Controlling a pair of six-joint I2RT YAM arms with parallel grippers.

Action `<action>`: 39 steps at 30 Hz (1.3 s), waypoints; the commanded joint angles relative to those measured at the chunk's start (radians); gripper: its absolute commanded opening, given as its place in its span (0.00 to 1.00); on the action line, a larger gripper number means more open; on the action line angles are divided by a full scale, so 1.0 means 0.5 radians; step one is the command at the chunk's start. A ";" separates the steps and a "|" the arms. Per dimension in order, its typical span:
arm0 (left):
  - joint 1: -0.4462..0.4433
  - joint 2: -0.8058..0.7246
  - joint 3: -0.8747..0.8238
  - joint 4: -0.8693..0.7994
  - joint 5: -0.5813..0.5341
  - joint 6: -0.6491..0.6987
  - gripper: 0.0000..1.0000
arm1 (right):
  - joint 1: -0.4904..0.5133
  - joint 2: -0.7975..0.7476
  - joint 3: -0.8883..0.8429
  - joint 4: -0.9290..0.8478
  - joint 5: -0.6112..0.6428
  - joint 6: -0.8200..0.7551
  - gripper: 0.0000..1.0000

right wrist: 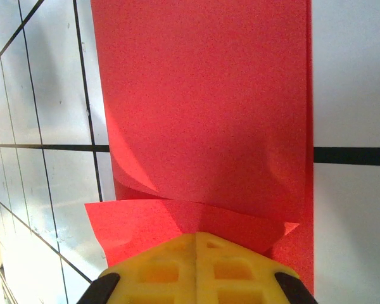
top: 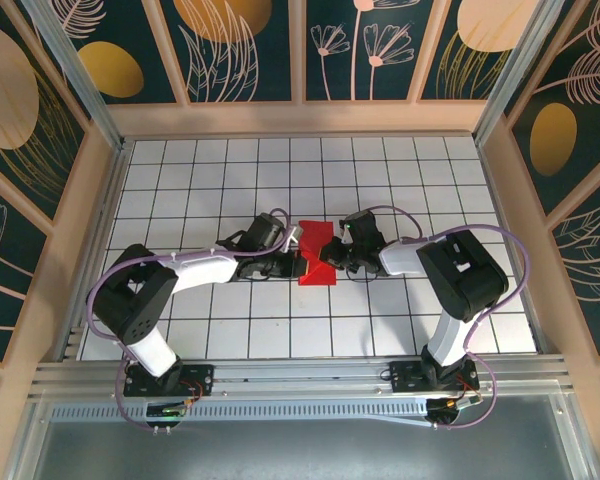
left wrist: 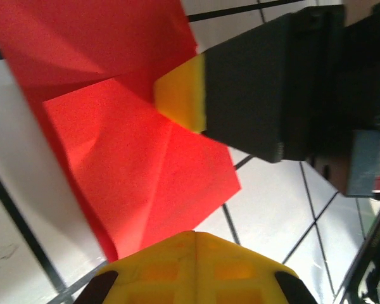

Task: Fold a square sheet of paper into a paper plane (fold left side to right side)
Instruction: Fold the triangle a second time at the center of the table.

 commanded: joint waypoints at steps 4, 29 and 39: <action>0.007 0.136 0.087 0.098 0.171 -0.026 0.00 | -0.006 0.072 -0.037 -0.127 0.029 0.017 0.00; 0.006 0.392 0.195 0.199 0.167 0.010 0.00 | 0.006 0.092 -0.037 -0.148 0.026 0.012 0.00; 0.006 0.455 0.219 0.191 0.115 0.043 0.00 | 0.006 0.095 -0.043 -0.167 0.040 0.002 0.00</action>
